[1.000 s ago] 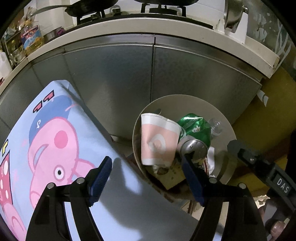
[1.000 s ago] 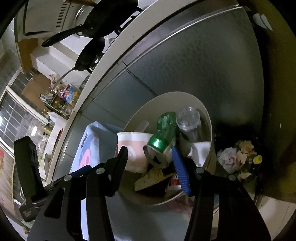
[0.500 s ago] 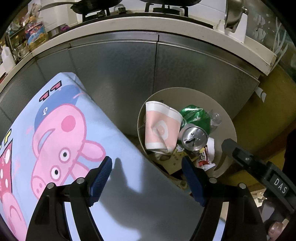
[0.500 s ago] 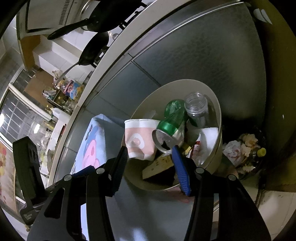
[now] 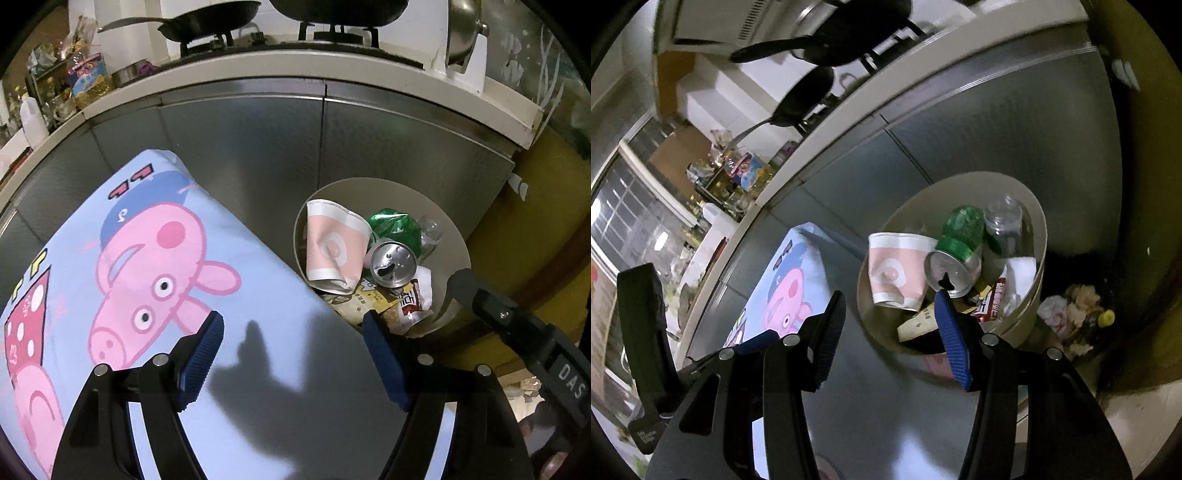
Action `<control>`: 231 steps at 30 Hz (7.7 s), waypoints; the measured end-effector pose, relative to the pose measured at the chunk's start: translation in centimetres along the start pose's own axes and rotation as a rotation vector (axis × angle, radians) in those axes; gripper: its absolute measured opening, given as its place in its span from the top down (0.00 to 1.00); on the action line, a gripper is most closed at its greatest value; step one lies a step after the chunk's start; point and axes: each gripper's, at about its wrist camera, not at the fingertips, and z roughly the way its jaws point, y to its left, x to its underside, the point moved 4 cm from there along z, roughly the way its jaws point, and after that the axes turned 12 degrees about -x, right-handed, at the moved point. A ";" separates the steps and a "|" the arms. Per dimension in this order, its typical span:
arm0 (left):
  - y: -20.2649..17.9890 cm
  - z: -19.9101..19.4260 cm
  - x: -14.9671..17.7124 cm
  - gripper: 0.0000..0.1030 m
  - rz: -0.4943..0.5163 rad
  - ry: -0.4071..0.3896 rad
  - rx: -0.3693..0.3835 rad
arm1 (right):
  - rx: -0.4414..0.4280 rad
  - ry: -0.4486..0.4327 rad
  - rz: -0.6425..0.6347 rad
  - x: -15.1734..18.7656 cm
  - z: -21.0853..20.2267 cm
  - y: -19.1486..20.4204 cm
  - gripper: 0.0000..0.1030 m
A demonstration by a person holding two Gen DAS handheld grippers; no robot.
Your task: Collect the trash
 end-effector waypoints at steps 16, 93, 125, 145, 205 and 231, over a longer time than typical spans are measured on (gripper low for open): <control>2.5 -4.6 1.9 0.18 -0.013 -0.099 -0.052 | -0.005 -0.034 -0.058 2.0 -2.5 4.2 0.51; 12.7 -24.8 11.3 0.04 -0.228 -0.439 -0.250 | 0.118 -0.303 -0.292 11.7 -18.0 18.1 0.06; 12.3 -27.4 12.3 0.04 -0.226 -0.510 -0.255 | 0.103 -0.307 -0.304 12.7 -18.2 19.3 0.06; 12.3 -27.4 12.3 0.04 -0.226 -0.507 -0.253 | 0.101 -0.302 -0.300 13.1 -18.3 19.6 0.06; 11.8 -32.1 13.1 0.04 -0.278 -0.681 -0.337 | 0.078 -0.497 -0.509 15.9 -22.4 25.8 0.06; 12.3 -29.8 12.9 0.03 -0.282 -0.558 -0.286 | 0.084 -0.471 -0.477 17.0 -21.4 25.1 0.06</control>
